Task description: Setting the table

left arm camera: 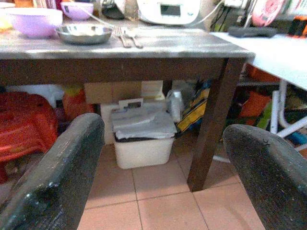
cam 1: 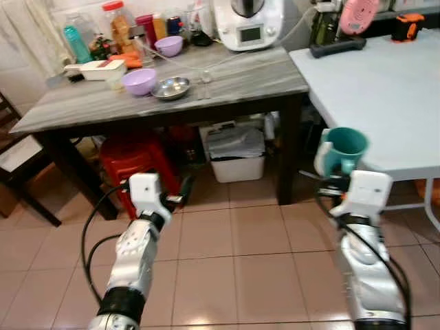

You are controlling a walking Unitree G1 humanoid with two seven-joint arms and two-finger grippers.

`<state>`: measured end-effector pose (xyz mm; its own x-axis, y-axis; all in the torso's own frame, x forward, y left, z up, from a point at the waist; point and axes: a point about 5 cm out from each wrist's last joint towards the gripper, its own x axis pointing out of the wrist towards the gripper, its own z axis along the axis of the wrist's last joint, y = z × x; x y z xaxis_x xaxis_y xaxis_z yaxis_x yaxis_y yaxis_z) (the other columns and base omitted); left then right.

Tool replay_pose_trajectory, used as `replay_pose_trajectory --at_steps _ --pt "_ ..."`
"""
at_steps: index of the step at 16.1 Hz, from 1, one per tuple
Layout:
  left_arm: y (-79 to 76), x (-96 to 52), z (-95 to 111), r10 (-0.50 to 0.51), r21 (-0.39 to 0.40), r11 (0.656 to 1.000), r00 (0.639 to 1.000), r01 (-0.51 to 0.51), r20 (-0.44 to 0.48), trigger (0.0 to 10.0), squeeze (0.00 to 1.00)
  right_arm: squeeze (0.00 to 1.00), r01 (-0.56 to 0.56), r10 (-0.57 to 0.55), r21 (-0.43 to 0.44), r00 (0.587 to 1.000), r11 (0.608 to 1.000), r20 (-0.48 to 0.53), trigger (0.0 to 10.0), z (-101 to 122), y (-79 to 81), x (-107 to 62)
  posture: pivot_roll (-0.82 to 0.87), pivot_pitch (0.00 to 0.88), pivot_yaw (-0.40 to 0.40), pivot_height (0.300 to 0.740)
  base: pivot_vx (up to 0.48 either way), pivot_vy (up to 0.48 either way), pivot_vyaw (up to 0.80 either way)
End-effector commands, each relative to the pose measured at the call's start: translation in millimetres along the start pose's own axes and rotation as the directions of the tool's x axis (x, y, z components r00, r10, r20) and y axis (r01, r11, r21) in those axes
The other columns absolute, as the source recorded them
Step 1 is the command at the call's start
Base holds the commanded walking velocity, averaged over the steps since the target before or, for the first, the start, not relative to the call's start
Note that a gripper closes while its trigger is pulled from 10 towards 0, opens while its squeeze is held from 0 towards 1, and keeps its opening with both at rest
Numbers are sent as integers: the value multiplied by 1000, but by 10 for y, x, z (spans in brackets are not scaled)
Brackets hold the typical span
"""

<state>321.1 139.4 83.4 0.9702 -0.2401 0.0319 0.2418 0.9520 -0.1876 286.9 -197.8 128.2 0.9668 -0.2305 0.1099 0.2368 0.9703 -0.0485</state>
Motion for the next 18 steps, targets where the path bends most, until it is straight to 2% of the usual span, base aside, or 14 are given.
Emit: replay_pose_trajectory --at_steps 1,7,10,18 --pt "158 -62 -12 61 24 998 998 -60 -15 10000 0 0 -52 52 32 998 998 26 10000 64 164 -5 -134 0 141 740 0 277 400" --pt "214 -114 -4 42 45 998 999 -42 -8 10000 0 0 -63 61 28 997 998 47 10000 94 153 -19 -140 0 137 740 0 0 133" --pt "198 -99 -3 43 44 998 999 -43 -3 10000 0 0 -70 68 24 996 997 51 10000 102 155 -16 -141 0 133 740 270 0 635" --pt "144 -85 -10 18 28 999 1000 -18 1 10000 0 0 -72 71 26 996 997 50 10000 101 163 -9 -146 0 135 740 423 0 0"
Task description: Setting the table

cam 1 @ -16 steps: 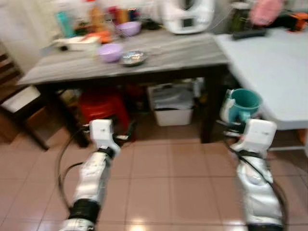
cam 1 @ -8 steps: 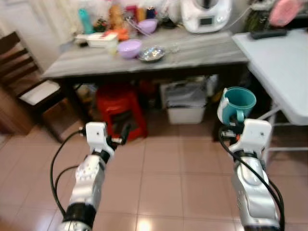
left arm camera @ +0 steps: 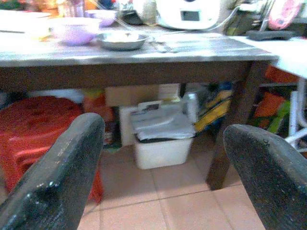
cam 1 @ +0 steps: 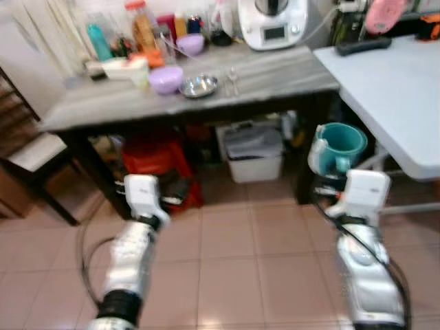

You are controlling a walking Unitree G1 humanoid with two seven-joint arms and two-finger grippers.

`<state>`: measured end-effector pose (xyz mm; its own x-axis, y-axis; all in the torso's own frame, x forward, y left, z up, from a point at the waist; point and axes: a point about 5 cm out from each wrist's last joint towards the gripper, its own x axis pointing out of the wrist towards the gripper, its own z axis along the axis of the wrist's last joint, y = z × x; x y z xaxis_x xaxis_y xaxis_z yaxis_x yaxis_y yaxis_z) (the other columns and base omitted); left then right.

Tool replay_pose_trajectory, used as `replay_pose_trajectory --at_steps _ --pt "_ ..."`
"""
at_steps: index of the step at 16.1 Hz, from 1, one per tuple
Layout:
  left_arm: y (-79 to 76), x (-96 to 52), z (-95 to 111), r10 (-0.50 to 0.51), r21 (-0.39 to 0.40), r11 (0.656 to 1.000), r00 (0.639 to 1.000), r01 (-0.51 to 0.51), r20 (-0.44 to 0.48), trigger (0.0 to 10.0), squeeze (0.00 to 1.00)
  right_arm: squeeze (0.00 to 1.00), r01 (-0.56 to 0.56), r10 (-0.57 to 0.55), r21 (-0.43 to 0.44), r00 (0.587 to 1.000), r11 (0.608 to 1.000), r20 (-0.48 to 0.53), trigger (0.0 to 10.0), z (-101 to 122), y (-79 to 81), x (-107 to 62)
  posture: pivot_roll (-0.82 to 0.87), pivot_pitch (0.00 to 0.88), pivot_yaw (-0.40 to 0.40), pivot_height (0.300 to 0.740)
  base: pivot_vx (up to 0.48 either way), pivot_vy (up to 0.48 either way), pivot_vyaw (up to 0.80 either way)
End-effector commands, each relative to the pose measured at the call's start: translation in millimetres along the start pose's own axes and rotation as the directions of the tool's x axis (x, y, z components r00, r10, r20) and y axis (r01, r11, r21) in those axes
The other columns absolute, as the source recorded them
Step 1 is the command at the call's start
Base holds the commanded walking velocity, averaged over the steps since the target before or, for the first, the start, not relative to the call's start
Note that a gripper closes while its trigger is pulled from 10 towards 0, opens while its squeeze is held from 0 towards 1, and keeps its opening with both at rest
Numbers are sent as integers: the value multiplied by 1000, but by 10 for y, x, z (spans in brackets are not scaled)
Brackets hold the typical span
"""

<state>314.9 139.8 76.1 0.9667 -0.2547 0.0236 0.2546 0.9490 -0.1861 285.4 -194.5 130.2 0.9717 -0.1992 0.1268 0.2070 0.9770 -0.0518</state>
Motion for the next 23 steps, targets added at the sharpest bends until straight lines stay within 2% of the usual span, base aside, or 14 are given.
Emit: replay_pose_trajectory --at_steps 1,11,14,19,23 --pt "139 -24 62 30 25 999 999 -30 12 10000 0 0 -42 41 27 999 999 32 10000 78 138 16 -146 0 135 740 465 0 0" --pt "68 -30 107 3 20 1000 999 -3 33 10000 0 0 -41 40 23 998 999 43 10000 107 121 11 -145 0 134 740 463 0 0" --pt "138 -163 69 24 52 998 999 -25 27 10000 0 0 -44 44 -6 997 999 61 10000 155 40 -44 -140 0 132 740 458 0 0" --pt "273 -441 -1 109 126 986 994 -109 8 10000 0 0 -19 20 -44 1000 999 22 10000 66 -173 -245 -132 0 134 740 441 0 0" --pt "253 -412 43 104 124 987 994 -105 18 10000 0 0 -42 44 -55 999 998 26 10000 79 -113 -260 -134 0 136 740 421 0 131"
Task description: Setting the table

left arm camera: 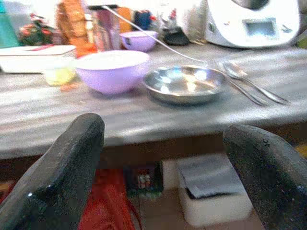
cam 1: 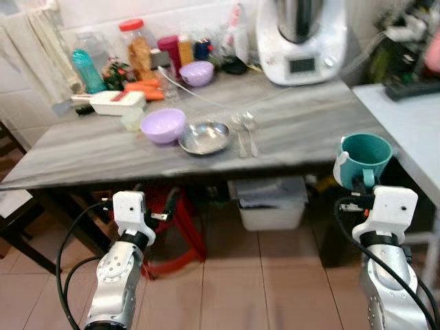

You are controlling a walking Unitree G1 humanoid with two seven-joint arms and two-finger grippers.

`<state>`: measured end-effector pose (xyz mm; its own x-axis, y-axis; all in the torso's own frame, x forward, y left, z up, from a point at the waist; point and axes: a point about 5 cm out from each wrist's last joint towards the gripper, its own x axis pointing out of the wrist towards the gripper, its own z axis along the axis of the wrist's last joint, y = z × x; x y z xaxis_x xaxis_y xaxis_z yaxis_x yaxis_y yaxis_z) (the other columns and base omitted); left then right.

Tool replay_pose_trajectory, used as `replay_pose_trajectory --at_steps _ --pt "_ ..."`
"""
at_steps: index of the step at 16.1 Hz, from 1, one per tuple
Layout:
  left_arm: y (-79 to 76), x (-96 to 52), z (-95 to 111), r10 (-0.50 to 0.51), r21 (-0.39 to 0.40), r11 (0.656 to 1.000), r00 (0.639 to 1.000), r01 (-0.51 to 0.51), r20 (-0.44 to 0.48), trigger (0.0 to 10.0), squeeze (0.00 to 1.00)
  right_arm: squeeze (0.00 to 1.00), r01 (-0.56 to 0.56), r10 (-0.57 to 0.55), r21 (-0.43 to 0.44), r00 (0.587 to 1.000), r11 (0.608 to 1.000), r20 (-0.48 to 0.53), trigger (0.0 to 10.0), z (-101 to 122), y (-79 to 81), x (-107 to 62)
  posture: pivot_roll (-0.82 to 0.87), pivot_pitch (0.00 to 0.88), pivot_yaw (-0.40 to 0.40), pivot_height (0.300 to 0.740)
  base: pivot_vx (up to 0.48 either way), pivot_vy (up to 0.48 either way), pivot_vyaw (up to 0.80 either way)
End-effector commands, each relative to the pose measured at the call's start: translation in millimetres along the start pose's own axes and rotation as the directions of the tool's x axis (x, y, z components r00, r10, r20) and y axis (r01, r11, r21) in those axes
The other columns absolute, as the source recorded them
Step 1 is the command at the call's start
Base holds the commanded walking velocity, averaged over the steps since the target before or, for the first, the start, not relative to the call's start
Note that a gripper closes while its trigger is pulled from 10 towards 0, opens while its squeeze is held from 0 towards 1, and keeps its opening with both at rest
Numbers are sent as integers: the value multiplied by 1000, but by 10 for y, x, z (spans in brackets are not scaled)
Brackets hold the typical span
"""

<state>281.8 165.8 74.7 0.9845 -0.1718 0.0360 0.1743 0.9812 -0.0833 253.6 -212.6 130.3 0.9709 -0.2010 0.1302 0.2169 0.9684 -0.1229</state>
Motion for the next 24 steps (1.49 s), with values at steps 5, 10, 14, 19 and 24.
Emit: replay_pose_trajectory --at_steps 5,10,14,19,24 --pt "-53 25 73 -38 50 998 999 38 15 10000 0 0 -47 47 20 998 999 35 10000 97 137 42 -132 0 133 740 403 0 491" --pt "-77 28 68 -41 43 998 999 40 10 10000 0 0 -48 47 11 998 999 31 10000 83 135 45 -133 0 133 740 345 0 85" --pt "-90 31 62 -44 43 998 999 44 6 10000 0 0 -46 46 12 999 999 28 10000 77 136 38 -136 0 134 740 329 0 0" --pt "-105 25 46 -53 38 998 999 53 -2 10000 0 0 -39 39 23 999 999 32 10000 93 158 55 -137 0 130 740 336 0 0" --pt "-97 12 33 -52 40 998 999 52 -9 10000 0 0 -60 58 22 997 998 57 10000 146 211 117 -132 0 125 740 349 0 0"
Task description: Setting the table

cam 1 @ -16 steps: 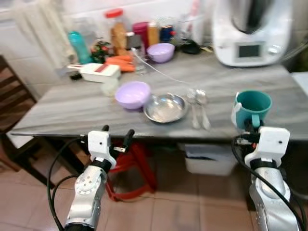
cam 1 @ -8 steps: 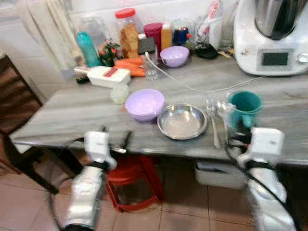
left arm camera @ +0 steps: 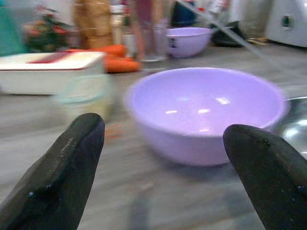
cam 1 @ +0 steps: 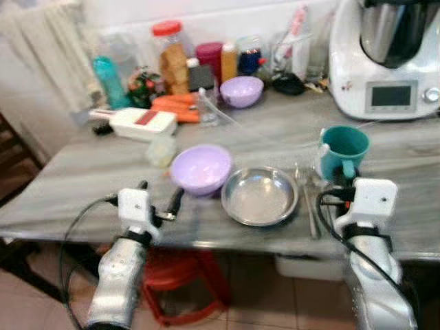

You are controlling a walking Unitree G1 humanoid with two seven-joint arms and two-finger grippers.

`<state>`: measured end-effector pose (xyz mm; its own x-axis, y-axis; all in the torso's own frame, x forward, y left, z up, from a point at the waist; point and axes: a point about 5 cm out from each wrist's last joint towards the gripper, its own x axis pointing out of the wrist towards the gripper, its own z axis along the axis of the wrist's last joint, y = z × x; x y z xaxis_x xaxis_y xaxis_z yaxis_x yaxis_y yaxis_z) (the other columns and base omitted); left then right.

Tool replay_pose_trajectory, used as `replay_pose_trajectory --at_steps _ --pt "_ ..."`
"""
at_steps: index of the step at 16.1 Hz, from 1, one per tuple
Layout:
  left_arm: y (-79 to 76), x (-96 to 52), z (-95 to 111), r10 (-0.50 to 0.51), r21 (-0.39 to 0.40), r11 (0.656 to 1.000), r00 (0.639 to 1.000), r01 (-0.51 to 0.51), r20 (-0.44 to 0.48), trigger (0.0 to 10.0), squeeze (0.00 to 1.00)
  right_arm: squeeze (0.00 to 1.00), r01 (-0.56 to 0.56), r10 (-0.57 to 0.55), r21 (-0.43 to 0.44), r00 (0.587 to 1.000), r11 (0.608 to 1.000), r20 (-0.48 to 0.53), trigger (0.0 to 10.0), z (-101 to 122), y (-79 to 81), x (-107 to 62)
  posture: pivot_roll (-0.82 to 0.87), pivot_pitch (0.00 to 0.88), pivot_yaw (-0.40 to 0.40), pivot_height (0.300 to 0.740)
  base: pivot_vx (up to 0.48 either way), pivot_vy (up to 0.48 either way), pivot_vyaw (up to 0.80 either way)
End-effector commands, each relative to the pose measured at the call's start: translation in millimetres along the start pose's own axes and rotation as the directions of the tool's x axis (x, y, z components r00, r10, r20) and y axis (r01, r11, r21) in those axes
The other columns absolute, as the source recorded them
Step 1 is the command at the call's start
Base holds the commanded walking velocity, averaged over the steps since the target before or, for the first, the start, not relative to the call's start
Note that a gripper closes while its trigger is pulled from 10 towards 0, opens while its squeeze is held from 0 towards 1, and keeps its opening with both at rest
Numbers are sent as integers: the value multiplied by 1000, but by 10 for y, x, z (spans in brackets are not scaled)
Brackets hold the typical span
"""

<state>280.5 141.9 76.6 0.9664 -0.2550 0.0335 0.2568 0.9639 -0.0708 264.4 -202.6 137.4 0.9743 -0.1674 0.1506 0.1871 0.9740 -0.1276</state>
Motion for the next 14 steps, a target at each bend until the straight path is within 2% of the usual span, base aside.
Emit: replay_pose_trajectory --at_steps 1,3,5,7,8,14 --pt "142 -36 35 32 23 999 999 -32 4 10000 0 0 -31 30 25 999 999 40 10000 85 106 53 -132 0 125 740 352 0 0" --pt "126 -44 43 17 -12 1000 1000 -17 17 10000 0 0 -38 37 21 998 999 50 10000 109 115 84 -130 0 124 740 172 0 0" --pt "100 -65 41 -18 -10 1000 1000 18 15 10000 0 0 -46 45 16 997 999 64 10000 138 124 118 -128 0 123 740 0 0 0" --pt "28 -123 53 -116 -19 993 993 116 29 10000 0 0 -44 42 14 996 999 75 10000 160 105 173 -124 0 119 740 0 0 0" --pt "18 -138 47 -134 -30 990 991 135 24 10000 0 0 -44 43 13 996 999 76 10000 162 103 182 -123 0 117 740 0 0 0" --pt "-48 -296 13 -333 -119 937 943 330 -9 10000 0 0 -164 161 42 984 986 71 10000 175 208 352 -114 0 112 740 0 0 0"
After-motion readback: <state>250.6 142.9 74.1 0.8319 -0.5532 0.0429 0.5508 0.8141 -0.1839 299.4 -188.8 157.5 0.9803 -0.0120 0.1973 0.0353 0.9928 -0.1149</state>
